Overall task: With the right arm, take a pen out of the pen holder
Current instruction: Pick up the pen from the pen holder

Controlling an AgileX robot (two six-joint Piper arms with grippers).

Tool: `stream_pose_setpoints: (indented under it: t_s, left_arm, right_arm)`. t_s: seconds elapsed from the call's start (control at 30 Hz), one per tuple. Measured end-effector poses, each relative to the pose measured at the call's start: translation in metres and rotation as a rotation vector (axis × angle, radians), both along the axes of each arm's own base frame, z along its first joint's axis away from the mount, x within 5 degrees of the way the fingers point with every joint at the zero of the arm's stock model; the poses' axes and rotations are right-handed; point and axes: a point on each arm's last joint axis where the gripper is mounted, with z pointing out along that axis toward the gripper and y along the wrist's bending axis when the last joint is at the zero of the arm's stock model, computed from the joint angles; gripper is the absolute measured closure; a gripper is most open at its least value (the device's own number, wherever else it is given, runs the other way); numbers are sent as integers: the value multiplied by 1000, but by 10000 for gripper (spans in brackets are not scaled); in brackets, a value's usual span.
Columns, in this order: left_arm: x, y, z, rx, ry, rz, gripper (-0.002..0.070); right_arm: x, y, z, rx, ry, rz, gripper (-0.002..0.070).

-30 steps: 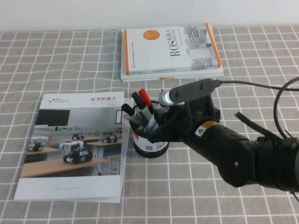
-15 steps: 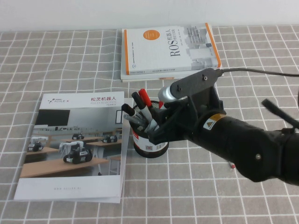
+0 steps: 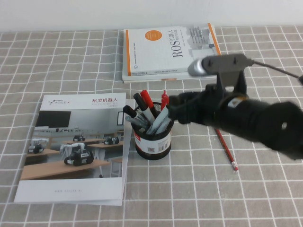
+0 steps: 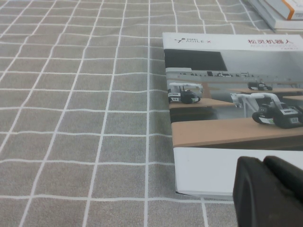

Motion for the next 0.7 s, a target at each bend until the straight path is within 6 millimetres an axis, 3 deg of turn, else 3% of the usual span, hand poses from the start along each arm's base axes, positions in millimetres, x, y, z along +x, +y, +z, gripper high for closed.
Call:
stream_pose_setpoints:
  t_s: [0.17,0.33,0.7]
  left_arm:
    - [0,0,0,0,0,0,678]
    - [0,0,0,0,0,0,678]
    - [0,0,0,0,0,0,678]
  right_arm:
    - [7,1,20,52,13,12,292]
    - [11,-3,23,63,6,-8,291]
    - [21,5,-6,35,108,-9,291]
